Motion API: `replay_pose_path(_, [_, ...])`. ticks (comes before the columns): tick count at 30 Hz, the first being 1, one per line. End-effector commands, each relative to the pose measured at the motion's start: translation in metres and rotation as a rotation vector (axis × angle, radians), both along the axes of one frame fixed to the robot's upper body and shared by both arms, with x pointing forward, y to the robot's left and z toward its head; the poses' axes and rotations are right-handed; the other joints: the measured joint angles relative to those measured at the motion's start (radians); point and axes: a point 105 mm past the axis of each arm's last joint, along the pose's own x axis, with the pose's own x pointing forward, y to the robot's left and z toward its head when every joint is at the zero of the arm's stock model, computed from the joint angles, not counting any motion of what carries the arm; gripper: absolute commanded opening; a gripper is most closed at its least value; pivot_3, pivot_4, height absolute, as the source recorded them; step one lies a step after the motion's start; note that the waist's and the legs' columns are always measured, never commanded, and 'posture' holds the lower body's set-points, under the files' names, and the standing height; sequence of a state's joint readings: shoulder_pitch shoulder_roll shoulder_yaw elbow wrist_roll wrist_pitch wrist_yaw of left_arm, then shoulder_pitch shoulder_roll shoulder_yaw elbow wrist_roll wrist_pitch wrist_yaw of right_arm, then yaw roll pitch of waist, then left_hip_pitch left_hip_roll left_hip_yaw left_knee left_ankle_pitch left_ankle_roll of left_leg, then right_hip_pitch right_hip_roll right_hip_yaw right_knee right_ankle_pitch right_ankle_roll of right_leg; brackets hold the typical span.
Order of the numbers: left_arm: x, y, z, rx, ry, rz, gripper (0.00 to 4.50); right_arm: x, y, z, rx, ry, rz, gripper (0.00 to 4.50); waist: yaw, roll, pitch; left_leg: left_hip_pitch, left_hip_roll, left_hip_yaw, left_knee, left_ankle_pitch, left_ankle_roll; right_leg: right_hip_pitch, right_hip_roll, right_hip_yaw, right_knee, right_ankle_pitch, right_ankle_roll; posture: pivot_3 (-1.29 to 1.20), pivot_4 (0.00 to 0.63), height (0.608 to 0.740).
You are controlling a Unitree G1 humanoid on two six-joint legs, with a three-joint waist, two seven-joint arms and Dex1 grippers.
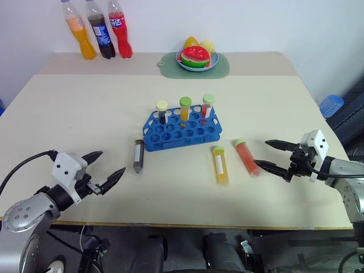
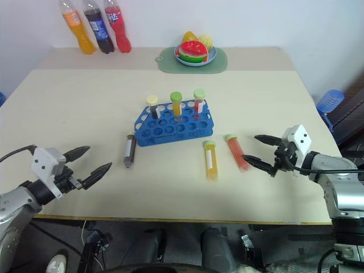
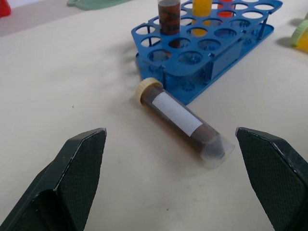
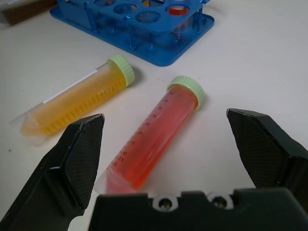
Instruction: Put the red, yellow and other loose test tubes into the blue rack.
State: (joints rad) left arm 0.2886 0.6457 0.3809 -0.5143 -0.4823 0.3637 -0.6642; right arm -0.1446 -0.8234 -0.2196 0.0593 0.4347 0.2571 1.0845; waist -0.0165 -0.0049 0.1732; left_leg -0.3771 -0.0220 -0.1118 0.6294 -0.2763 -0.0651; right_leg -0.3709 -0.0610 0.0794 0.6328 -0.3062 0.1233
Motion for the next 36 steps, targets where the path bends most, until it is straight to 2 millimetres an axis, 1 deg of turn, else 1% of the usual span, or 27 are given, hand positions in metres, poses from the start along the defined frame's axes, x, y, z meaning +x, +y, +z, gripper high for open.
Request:
replay_pose_path(1, [0.0, -0.002, 0.009, 0.016, -0.038, -0.001, 4.46, 0.002, 0.003, 0.018, 0.003, -0.078, 0.01, 4.5, 0.0, 0.0, 0.0, 0.0, 0.0, 0.0, 0.0, 0.0, 0.0, 0.0, 0.0, 0.0, 0.0, 0.0, 0.0, 0.0, 0.15, 0.74])
replay_pose_path(12, [0.005, 0.0, 0.012, 0.001, -0.061, 0.016, 4.46, 0.01, 0.011, 0.025, 0.034, -0.112, 0.018, 4.5, 0.0, 0.0, 0.0, 0.0, 0.0, 0.0, 0.0, 0.0, 0.0, 0.0, 0.0, 0.0, 0.0, 0.0, 0.0, 0.0, 0.15, 0.74])
replay_pose_path(18, [0.004, -0.001, 0.012, 0.003, -0.067, 0.011, 4.46, 0.01, 0.015, 0.025, 0.032, -0.102, 0.028, 4.5, 0.0, 0.0, 0.0, 0.0, 0.0, 0.0, 0.0, 0.0, 0.0, 0.0, -0.001, 0.0, 0.0, 0.0, 0.0, 0.0, 0.15, 0.74])
replay_pose_path(21, [0.004, -0.003, 0.012, 0.013, -0.072, 0.0, 4.46, 0.009, 0.019, 0.028, 0.033, -0.104, 0.038, 4.5, 0.001, 0.0, 0.0, 0.0, 0.0, 0.0, 0.001, 0.0, 0.0, 0.0, 0.0, 0.0, 0.0, 0.0, 0.0, 0.0, 0.15, 0.74])
replay_pose_path(24, [0.004, -0.009, 0.011, 0.035, -0.078, -0.032, 4.46, 0.01, 0.026, 0.033, 0.031, -0.086, 0.018, 4.5, 0.0, 0.0, 0.0, 0.0, 0.0, 0.0, 0.001, 0.0, 0.0, 0.0, -0.001, 0.0, 0.0, 0.0, 0.0, 0.0, 0.15, 0.74])
replay_pose_path(28, [0.005, -0.017, 0.008, 0.077, -0.092, -0.076, 4.46, 0.008, 0.04, 0.033, -0.006, 0.083, -0.031, 4.5, -0.001, 0.0, 0.0, 0.0, 0.0, 0.0, 0.0, 0.0, 0.0, 0.0, 0.0, 0.0, 0.001, 0.0, 0.0, 0.0, 0.15, 0.74])
replay_pose_path(32, [0.005, -0.028, 0.006, 0.109, -0.099, -0.128, 4.46, 0.014, 0.052, 0.031, -0.031, 0.273, -0.118, 4.5, -0.001, 0.0, 0.0, 0.0, 0.0, -0.001, 0.001, 0.0, 0.0, -0.001, 0.0, 0.0, 0.001, 0.0, 0.0, 0.0, 0.15, 0.74])
replay_pose_path(34, [0.004, -0.033, 0.006, 0.12, -0.104, -0.154, 4.46, 0.018, 0.054, 0.026, -0.082, 0.351, -0.178, 4.5, 0.001, 0.0, 0.0, -0.001, 0.0, 0.0, 0.0, 0.0, 0.0, -0.001, 0.0, 0.0, 0.001, 0.0, 0.0, 0.0, 0.15, 0.74])
replay_pose_path(36, [0.003, -0.04, 0.007, 0.122, -0.117, -0.187, 4.46, 0.018, 0.06, 0.026, -0.111, 0.409, -0.184, 4.5, 0.002, 0.0, 0.0, -0.003, 0.0, -0.001, 0.001, 0.0, 0.0, -0.003, 0.0, 0.0, 0.0, 0.0, 0.0, 0.0, 0.15, 0.74])
